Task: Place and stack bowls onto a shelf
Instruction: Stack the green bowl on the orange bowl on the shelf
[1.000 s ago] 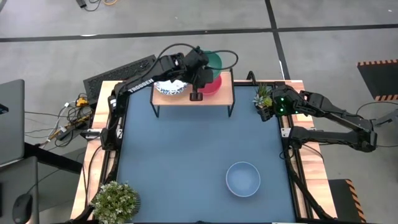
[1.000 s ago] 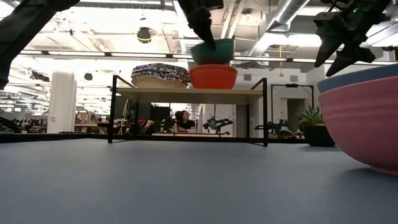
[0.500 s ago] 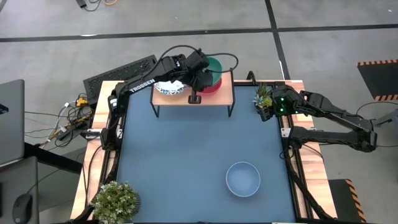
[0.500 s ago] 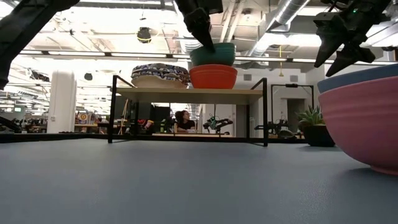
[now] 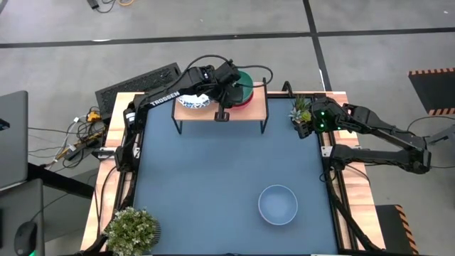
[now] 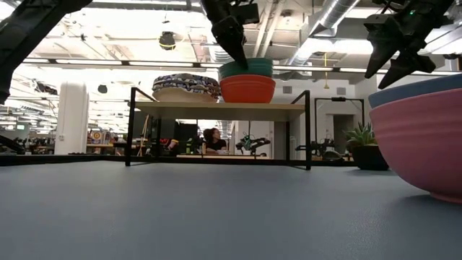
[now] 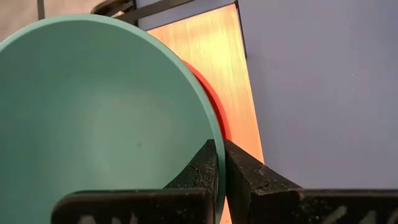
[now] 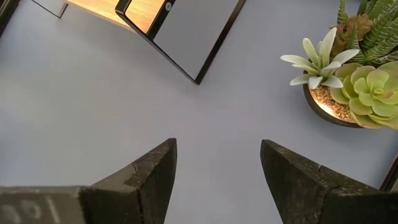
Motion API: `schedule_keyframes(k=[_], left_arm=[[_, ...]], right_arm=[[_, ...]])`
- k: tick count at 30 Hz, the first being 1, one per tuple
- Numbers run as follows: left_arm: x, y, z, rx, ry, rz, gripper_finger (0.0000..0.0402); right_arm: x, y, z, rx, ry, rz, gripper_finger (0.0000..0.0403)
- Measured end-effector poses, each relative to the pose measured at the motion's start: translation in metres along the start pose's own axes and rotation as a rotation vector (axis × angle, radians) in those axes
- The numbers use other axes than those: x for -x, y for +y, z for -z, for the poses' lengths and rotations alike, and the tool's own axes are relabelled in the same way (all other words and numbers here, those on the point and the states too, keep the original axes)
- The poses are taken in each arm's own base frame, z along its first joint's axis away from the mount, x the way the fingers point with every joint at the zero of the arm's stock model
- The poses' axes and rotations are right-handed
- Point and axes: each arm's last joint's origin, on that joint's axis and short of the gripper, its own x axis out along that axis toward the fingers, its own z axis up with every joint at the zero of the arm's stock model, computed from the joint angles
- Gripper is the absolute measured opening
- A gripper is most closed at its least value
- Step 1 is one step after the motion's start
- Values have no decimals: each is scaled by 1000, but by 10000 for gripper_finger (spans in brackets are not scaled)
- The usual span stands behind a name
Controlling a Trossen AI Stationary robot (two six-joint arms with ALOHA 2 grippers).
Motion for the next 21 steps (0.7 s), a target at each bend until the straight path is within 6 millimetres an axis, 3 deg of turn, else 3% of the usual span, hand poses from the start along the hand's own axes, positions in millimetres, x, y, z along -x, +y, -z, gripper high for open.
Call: schedule_keyframes(k=[9,21], left_arm=[[0,1,0,-7,-5,-5,18],[0,7,1,-2,1,-56,105]], right_arm=[[0,0,0,0,0,0,260],[0,0,0,1,1,-1,260]])
